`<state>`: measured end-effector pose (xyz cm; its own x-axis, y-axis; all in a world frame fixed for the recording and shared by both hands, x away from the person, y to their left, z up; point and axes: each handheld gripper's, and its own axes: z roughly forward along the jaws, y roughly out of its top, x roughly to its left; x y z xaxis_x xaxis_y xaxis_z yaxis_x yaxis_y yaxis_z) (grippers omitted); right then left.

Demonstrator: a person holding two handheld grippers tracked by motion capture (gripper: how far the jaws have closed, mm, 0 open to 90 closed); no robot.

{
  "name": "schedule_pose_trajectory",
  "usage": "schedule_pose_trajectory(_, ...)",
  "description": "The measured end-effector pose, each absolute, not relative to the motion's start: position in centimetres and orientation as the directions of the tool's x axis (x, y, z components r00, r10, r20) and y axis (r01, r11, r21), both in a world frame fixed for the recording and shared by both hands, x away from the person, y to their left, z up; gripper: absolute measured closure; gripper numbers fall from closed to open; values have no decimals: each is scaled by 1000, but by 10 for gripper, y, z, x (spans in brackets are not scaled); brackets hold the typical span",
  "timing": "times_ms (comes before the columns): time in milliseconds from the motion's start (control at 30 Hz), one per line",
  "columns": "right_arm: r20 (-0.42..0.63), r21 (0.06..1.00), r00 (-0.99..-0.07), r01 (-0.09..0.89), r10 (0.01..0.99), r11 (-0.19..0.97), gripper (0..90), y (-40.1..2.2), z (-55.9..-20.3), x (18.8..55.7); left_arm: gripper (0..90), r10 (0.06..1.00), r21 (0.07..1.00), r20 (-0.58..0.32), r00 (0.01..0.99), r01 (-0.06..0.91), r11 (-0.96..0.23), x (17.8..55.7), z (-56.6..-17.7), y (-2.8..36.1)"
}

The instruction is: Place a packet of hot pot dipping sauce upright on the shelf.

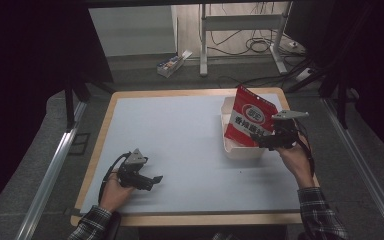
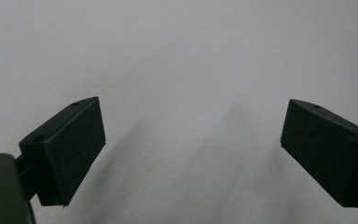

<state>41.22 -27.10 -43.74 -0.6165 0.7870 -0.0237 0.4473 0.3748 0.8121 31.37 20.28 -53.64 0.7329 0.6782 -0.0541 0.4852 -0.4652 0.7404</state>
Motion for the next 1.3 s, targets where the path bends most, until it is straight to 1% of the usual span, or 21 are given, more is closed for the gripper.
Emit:
schedule_pose_trajectory(133,-27,812,-616,446,787,377,43,-271,-437,410,66,676,741,-55,735,483,-466,313,-536,203)
schedule_pose_trajectory(333,-30,809,-616,447,787,381,43,-273,-437,400,60,674,755,-79,735,486,-441,313,-535,204)
schedule_pose_trajectory(533,-19,809,-617,453,787,374,43,-277,-435,392,60,670,759,-70,739,475,-445,312,-535,204)
schedule_pose_trajectory(767,-8,801,-625,463,781,380,43,-276,-438,383,55,665,763,-85,742,478,-435,312,-534,204)
schedule_pose_trajectory(1300,-3,793,-626,473,779,384,43,-275,-442,367,55,663,764,-87,744,477,-435,312,-534,204)
